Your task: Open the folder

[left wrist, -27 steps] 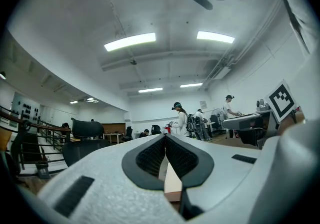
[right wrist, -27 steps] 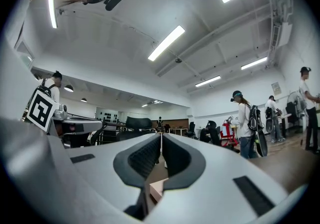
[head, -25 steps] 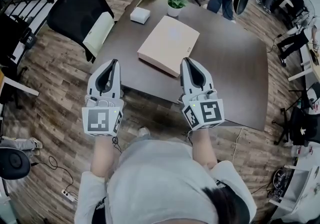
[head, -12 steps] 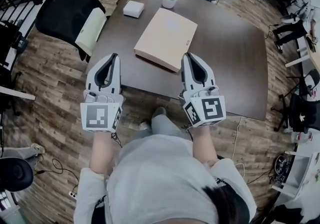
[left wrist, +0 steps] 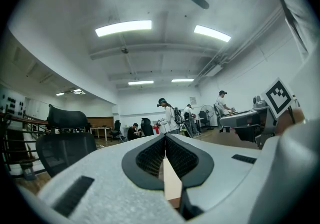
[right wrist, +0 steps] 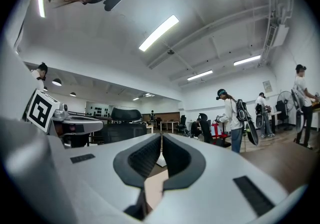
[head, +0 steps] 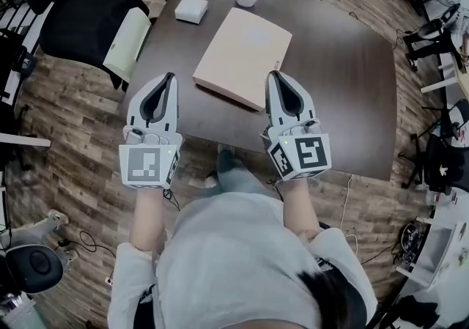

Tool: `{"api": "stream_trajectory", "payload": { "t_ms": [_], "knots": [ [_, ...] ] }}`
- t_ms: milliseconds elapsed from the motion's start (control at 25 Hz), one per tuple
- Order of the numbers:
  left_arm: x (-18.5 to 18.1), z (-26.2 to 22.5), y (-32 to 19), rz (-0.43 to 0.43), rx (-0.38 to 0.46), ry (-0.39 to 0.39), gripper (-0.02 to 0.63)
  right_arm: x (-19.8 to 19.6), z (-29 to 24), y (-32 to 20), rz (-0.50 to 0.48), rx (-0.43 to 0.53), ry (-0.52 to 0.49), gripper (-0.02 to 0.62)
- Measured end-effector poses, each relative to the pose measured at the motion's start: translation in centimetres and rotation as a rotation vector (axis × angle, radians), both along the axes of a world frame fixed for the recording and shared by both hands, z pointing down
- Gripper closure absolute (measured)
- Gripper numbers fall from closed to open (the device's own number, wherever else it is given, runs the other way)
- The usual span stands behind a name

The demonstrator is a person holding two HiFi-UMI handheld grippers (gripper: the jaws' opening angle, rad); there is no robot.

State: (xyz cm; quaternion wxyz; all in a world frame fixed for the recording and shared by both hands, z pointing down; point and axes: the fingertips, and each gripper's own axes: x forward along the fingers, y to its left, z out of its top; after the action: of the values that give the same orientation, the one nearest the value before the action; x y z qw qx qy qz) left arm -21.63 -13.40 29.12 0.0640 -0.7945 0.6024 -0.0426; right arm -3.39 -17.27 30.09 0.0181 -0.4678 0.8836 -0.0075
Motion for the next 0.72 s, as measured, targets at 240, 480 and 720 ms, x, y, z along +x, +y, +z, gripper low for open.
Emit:
{"api": "stream_trajectory", "payload": {
  "t_ms": [240,480,720],
  "knots": [
    [0.1,2.3,-4.0,-0.005,-0.059,-0.004,0.596,0.0,2.0,-4.2,-0.008,-0.048,0.012,0.578],
    [0.3,5.6,-6.6,-0.002,-0.141,-0.009,0.596,-0.3,5.4,-6.9,-0.023,-0.128,0.028,0.578],
    [0.9,8.9,-7.9,0.04,-0.223,-0.071,0.597,-0.8,8.9,-8.3,-0.043,-0.209,0.037,0.578]
  ]
}}
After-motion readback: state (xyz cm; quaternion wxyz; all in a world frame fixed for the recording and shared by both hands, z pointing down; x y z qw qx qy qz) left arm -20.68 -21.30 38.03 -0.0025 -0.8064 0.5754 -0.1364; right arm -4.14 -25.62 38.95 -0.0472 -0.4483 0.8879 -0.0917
